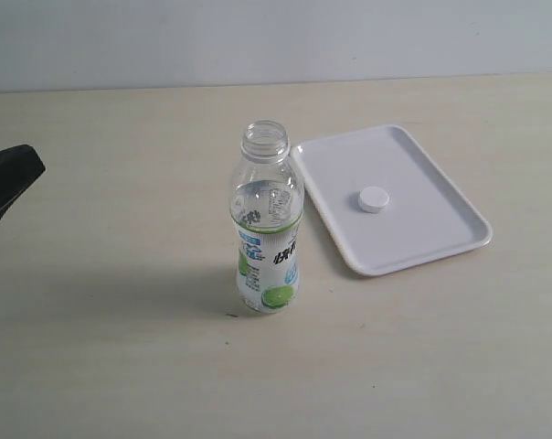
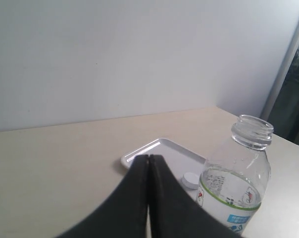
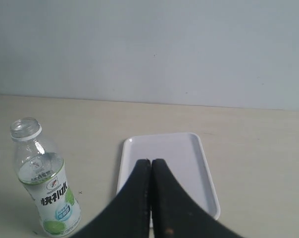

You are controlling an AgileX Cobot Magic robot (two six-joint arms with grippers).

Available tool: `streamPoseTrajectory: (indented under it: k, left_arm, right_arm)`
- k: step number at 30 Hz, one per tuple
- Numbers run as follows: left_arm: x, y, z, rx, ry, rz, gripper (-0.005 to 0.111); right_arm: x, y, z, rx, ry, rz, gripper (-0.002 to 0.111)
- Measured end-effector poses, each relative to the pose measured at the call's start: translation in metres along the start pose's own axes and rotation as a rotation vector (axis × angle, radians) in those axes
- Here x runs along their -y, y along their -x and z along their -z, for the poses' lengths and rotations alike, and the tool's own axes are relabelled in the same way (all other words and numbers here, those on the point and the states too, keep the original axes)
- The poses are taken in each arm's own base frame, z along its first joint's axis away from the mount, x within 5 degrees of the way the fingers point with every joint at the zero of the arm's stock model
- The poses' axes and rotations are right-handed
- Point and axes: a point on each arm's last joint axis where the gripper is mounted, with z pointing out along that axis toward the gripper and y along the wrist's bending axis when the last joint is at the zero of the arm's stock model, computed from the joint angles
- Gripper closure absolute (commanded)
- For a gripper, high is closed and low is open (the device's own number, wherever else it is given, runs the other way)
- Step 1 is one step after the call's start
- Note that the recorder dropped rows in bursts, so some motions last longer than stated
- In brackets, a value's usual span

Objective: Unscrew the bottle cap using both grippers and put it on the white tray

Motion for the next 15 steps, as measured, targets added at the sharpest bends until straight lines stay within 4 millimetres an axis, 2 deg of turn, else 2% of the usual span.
streamPoseTrajectory:
  k: [15]
  left_arm:
    - [0.0,0.0,0.0,0.0,0.0,0.0,0.107]
  right_arm:
    - [0.0003,-0.0003,0.0053,0.03,-0.016,-0.003,0.108]
